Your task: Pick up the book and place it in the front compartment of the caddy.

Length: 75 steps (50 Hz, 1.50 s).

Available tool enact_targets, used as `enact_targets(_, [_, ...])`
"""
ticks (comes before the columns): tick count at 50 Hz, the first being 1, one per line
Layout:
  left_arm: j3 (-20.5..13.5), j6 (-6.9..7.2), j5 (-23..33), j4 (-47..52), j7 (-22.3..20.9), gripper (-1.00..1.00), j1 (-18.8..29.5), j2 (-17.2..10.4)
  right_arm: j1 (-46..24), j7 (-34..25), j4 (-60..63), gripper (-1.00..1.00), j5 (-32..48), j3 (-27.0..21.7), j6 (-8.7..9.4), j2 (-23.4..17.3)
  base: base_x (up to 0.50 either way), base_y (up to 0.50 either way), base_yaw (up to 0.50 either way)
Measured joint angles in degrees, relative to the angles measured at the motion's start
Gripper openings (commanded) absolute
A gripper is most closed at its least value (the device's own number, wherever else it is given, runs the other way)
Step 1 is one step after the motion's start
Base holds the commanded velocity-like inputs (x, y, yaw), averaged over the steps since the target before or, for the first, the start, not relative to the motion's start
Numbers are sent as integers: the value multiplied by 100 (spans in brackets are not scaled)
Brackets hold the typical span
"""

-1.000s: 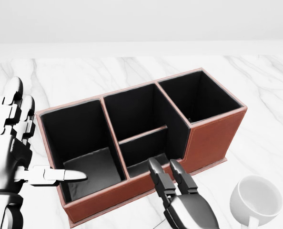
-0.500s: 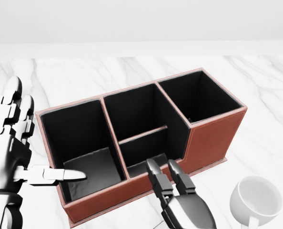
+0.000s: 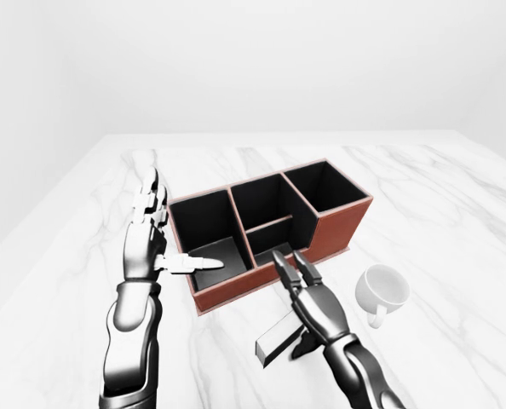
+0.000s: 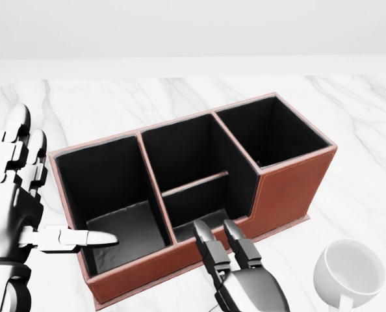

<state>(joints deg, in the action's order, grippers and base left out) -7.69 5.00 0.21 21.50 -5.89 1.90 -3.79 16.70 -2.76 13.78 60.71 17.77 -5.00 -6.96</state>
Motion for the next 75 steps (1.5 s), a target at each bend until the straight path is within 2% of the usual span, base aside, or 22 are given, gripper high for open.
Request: enact_targets(75, [-92, 0, -119, -98, 29, 100, 101, -56, -68, 317, -282, 100, 163, 338, 0, -24, 0, 0, 0])
